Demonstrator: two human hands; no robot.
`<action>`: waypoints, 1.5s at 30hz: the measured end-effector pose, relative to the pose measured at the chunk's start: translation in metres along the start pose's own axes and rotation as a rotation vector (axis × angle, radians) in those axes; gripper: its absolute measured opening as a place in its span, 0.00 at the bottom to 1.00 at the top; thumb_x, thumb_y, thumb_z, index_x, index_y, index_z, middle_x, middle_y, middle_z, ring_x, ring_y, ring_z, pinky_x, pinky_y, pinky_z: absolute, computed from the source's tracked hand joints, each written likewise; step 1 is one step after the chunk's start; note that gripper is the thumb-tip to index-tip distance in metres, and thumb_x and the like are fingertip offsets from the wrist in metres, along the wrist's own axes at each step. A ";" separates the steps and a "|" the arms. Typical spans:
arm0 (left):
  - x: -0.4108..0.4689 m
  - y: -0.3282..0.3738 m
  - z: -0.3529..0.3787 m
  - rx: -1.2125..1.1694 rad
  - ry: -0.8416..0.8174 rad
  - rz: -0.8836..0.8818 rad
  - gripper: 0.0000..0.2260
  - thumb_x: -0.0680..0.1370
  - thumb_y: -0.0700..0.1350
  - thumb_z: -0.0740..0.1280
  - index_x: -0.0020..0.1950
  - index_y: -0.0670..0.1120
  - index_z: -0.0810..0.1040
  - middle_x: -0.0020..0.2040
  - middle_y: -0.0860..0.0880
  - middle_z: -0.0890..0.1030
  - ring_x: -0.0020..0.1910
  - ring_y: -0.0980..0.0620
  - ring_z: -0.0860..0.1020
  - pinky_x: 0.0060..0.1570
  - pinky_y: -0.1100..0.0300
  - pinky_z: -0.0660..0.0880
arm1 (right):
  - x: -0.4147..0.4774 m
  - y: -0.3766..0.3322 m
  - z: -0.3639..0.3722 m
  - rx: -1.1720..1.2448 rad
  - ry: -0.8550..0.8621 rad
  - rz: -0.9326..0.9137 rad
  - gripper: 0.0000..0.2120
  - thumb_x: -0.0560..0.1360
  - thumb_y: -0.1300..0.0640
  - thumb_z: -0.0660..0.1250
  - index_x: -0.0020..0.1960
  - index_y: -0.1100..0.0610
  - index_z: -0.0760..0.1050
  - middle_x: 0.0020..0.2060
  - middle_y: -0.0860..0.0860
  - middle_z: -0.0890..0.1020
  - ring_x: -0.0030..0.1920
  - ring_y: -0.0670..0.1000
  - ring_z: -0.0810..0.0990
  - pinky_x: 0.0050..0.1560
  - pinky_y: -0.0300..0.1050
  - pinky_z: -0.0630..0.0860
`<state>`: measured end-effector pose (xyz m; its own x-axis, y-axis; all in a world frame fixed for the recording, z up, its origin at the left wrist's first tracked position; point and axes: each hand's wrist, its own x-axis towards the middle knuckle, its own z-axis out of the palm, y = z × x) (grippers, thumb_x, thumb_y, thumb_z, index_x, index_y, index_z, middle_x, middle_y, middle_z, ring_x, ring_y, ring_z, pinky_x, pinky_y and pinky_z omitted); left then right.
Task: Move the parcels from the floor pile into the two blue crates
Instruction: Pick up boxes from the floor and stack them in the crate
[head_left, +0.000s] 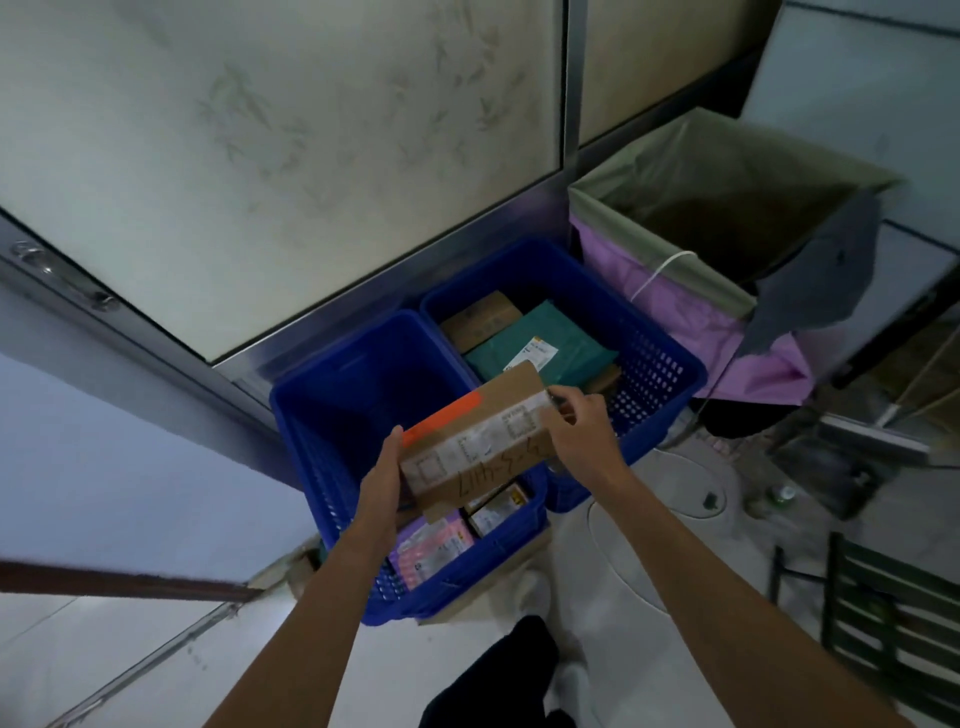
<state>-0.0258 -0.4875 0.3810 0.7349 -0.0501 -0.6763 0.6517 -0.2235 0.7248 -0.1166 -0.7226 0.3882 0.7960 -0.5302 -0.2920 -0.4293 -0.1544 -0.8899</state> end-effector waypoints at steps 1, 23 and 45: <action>0.003 0.002 0.008 -0.015 -0.013 0.012 0.26 0.76 0.69 0.61 0.54 0.48 0.82 0.49 0.44 0.85 0.50 0.43 0.83 0.49 0.50 0.80 | 0.004 0.002 -0.005 0.009 0.001 -0.005 0.16 0.80 0.45 0.62 0.66 0.48 0.70 0.58 0.49 0.65 0.55 0.51 0.76 0.56 0.53 0.80; 0.122 0.066 0.149 0.247 -0.139 0.123 0.13 0.80 0.43 0.68 0.62 0.46 0.72 0.57 0.48 0.79 0.53 0.52 0.80 0.52 0.56 0.79 | 0.161 0.030 -0.086 -0.224 -0.022 0.184 0.21 0.82 0.50 0.59 0.74 0.50 0.64 0.57 0.47 0.75 0.54 0.50 0.75 0.52 0.46 0.70; 0.177 -0.032 0.295 0.546 0.175 -0.250 0.13 0.79 0.50 0.64 0.57 0.43 0.73 0.50 0.45 0.79 0.46 0.46 0.79 0.41 0.54 0.75 | 0.293 0.153 -0.109 -0.754 -0.395 0.267 0.17 0.79 0.59 0.62 0.65 0.64 0.67 0.58 0.61 0.77 0.53 0.61 0.79 0.48 0.52 0.76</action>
<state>0.0280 -0.7763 0.1996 0.6228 0.2180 -0.7514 0.6522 -0.6752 0.3447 0.0040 -0.9928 0.2048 0.6585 -0.3221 -0.6801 -0.6771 -0.6481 -0.3487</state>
